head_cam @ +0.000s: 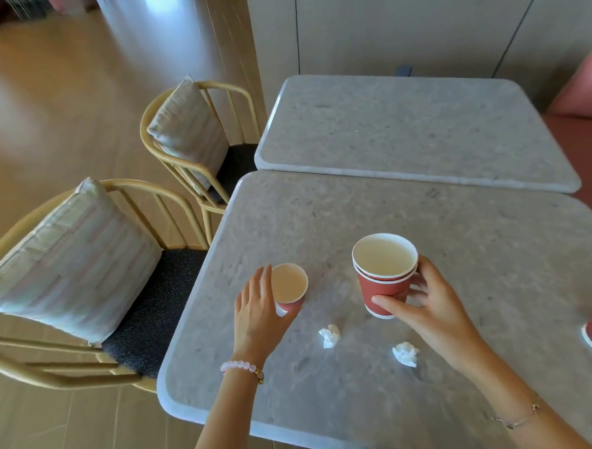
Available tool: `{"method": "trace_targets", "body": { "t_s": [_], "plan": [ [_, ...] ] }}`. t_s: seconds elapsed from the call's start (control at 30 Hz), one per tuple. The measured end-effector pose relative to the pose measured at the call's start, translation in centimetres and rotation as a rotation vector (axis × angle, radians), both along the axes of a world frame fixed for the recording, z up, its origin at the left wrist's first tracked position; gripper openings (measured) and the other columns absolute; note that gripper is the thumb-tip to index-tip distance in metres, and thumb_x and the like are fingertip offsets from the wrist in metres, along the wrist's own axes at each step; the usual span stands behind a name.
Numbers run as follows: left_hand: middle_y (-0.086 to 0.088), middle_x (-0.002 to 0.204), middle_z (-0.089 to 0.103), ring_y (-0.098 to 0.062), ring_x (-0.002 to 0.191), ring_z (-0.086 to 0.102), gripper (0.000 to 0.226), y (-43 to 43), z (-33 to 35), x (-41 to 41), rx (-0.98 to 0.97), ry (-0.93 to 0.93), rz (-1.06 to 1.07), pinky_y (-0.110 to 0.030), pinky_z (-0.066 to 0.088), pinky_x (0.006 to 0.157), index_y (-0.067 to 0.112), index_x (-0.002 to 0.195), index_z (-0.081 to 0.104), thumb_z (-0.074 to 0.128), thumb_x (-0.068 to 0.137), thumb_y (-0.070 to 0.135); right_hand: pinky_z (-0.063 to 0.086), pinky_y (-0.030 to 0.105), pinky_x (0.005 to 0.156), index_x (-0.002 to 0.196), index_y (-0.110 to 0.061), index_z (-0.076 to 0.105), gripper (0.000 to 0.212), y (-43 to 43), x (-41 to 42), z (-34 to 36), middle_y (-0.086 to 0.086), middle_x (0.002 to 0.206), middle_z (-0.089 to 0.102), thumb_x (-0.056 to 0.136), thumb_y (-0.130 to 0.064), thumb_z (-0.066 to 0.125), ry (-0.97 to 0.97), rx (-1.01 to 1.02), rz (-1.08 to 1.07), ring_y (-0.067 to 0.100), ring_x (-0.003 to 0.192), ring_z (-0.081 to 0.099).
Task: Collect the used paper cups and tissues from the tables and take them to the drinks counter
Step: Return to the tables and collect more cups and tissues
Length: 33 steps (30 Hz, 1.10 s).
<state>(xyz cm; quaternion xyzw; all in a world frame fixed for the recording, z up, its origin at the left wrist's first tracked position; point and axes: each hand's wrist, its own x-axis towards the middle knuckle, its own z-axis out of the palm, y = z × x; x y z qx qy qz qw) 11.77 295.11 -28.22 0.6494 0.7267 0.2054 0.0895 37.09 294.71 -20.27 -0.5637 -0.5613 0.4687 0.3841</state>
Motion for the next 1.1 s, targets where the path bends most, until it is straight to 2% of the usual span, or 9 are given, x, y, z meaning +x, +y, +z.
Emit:
{"method": "trace_targets", "body": {
  "t_s": [0.1,0.3,0.4,0.5,0.67,0.77,0.87,1.0,1.1],
  "plan": [
    [-0.015,0.129,0.055,-0.034,0.111,0.057,0.088,0.9,-0.6,0.2,0.015,-0.040,-0.021,-0.045,0.047,0.087,0.004,0.134,0.043,0.078,0.067,0.050,0.050,0.034,0.090,0.115,-0.036,0.053,0.058,0.1,-0.1,-0.1,-0.008,0.109,0.067,0.068,-0.020,0.084,-0.004,-0.014,-0.030,0.006,0.102,0.063],
    [-0.013,0.122,0.058,-0.033,0.105,0.059,0.087,1.7,-1.4,0.0,0.010,-0.104,-0.039,-0.044,0.049,0.081,0.006,0.135,0.043,0.082,0.065,0.041,0.049,0.040,0.094,0.118,-0.030,0.053,0.058,0.1,-0.4,-0.4,-0.005,0.111,0.066,0.069,-0.017,0.083,-0.007,-0.033,-0.060,0.012,0.106,0.062],
    [-0.012,0.120,0.057,-0.032,0.105,0.058,0.086,1.7,-1.4,0.0,0.002,-0.166,-0.020,-0.043,0.049,0.080,0.007,0.136,0.041,0.082,0.067,0.037,0.049,0.038,0.094,0.117,-0.030,0.053,0.059,-0.1,-0.6,-0.6,-0.005,0.112,0.066,0.068,-0.016,0.083,-0.005,-0.040,-0.083,0.012,0.106,0.062],
    [-0.011,0.123,0.053,-0.030,0.107,0.056,0.087,1.8,-0.8,0.2,-0.004,-0.285,0.000,-0.042,0.052,0.081,0.009,0.138,0.037,0.082,0.068,0.034,0.048,0.030,0.091,0.116,-0.033,0.054,0.058,-0.3,-0.6,-0.9,-0.008,0.110,0.066,0.068,-0.019,0.083,-0.015,-0.048,-0.106,0.006,0.104,0.062],
    [-0.005,0.132,0.046,-0.019,0.112,0.049,0.090,2.2,1.5,1.2,0.010,-0.540,0.014,-0.017,0.039,0.079,0.018,0.140,0.032,0.082,0.067,0.032,0.046,0.020,0.082,0.113,-0.036,0.054,0.057,-0.8,-0.1,-1.2,-0.011,0.107,0.066,0.067,-0.020,0.084,-0.012,-0.051,-0.149,0.000,0.099,0.062],
    [-0.002,0.131,0.046,-0.010,0.107,0.045,0.093,2.5,3.6,2.0,0.016,-0.652,-0.003,0.000,0.038,0.069,0.024,0.141,0.028,0.082,0.066,0.031,0.047,0.022,0.083,0.113,-0.037,0.053,0.057,-1.2,0.5,-1.2,-0.011,0.107,0.066,0.068,-0.020,0.084,-0.007,-0.038,-0.167,0.001,0.099,0.062],
    [0.002,0.127,0.048,-0.011,0.106,0.048,0.095,2.8,5.9,3.2,0.043,-0.682,-0.050,-0.004,0.038,0.069,0.027,0.141,0.025,0.082,0.066,0.031,0.047,0.023,0.085,0.114,-0.037,0.053,0.059,-1.5,1.3,-1.2,-0.011,0.108,0.066,0.067,-0.023,0.084,-0.005,-0.024,-0.183,0.001,0.101,0.061],
    [0.026,0.107,0.048,-0.008,0.099,0.055,0.093,3.2,8.8,5.3,0.107,-0.705,-0.139,-0.008,0.039,0.071,0.032,0.140,0.025,0.081,0.066,0.030,0.048,0.018,0.080,0.114,-0.036,0.053,0.060,-1.5,2.4,-1.2,-0.010,0.108,0.066,0.066,-0.021,0.085,0.005,-0.011,-0.187,0.000,0.097,0.062],
    [0.034,0.106,0.047,0.000,0.099,0.055,0.090,3.2,10.8,7.2,0.132,-0.745,-0.192,-0.012,0.042,0.077,0.040,0.137,0.026,0.082,0.067,0.028,0.049,0.018,0.079,0.113,-0.038,0.052,0.061,-1.7,3.3,-1.3,-0.010,0.109,0.065,0.064,-0.022,0.086,0.007,-0.004,-0.196,0.001,0.097,0.062]
  ]
}}
